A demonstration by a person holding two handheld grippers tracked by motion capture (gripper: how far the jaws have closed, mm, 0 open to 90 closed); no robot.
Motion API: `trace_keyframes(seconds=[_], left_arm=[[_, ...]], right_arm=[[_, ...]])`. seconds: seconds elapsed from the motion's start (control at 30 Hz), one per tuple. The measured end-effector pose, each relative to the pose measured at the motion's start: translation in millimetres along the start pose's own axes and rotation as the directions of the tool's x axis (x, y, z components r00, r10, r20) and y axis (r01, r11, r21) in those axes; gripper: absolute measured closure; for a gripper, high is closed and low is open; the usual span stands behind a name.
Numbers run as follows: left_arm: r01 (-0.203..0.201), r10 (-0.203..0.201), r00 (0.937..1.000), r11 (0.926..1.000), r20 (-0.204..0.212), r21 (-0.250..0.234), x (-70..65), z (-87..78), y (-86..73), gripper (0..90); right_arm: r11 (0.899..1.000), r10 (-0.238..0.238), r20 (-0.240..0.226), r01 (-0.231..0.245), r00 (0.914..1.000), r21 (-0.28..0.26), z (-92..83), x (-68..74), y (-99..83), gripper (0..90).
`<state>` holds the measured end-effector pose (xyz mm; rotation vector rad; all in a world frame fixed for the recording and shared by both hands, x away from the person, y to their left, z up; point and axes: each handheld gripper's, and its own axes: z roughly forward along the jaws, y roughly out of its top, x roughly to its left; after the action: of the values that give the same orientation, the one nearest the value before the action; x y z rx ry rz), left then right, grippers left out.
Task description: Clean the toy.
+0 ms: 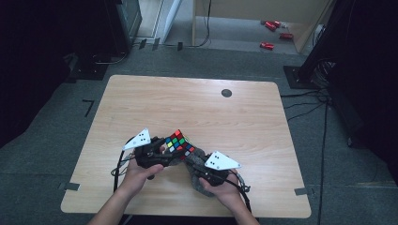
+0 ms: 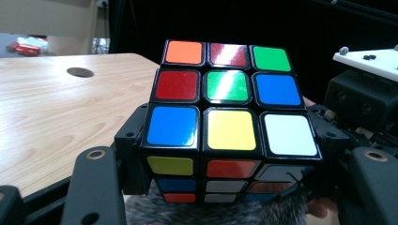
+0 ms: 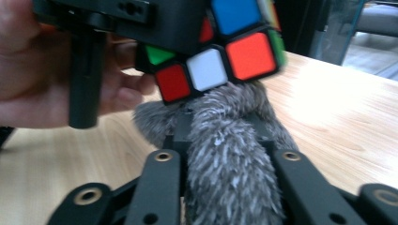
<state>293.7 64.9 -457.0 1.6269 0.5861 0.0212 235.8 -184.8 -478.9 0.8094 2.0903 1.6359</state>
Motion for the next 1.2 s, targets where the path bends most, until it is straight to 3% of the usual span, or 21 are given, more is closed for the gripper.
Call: trace_keyframes(seconds=[0.07,0.23,0.37,0.47,0.67,0.8,1.0,1.13,1.2], left_arm=[[0.008,-0.008,0.9998,1.0,-0.016,0.003,2.2,-0.8,-0.1,35.1],[0.024,-0.024,0.9989,0.9997,-0.04,-0.002,5.4,-3.1,0.9,35.1],[0.04,-0.041,0.9977,0.9991,-0.054,-0.01,7.9,-5.9,3.0,35.1],[0.059,-0.06,0.9963,0.9982,-0.063,-0.009,8.4,-5.8,3.6,35.1],[0.079,-0.078,0.9946,0.9968,-0.068,0.014,2.6,-0.2,4.9,35.1],[0.099,-0.098,0.9929,0.9949,-0.069,0.018,-2.2,2.2,7.8,35.1],[0.088,-0.084,0.993,0.995,-0.083,0.048,-11.5,8.4,8.7,35.1],[0.061,-0.054,0.9943,0.9949,-0.092,0.08,-17.8,14.7,7.3,35.1],[0.064,-0.057,0.9945,0.9945,-0.088,0.082,-19.1,16.5,6.7,35.1]], right_arm=[[1.0,-0.02,0.039,0.02,0.999,0.018,-2.1,-4.7,-0.5,61.5],[0.998,-0.022,0.11,0.016,0.9937,0.056,-5.8,-14.2,-2.7,37.4],[0.997,-0.044,0.165,0.033,0.9853,0.07,-9.2,-16.7,-2.2,26.5],[0.998,-0.05,0.176,0.042,0.9831,0.045,-12.3,-16.2,1.1,25.0],[0.995,-0.093,0.14,0.096,0.9858,-0.018,-7.6,-1.7,7.8,19.7],[0.993,-0.111,0.147,0.116,0.9829,-0.027,-3.1,4.9,7.9,17.1],[0.991,-0.108,0.177,0.12,0.9782,-0.057,-1.9,7.4,9.1,16.4],[0.989,-0.123,0.178,0.135,0.9763,-0.053,0.4,9.6,7.6,17.9],[0.989,-0.129,0.179,0.141,0.9752,-0.051,1.7,10.5,7.0,18.6]])
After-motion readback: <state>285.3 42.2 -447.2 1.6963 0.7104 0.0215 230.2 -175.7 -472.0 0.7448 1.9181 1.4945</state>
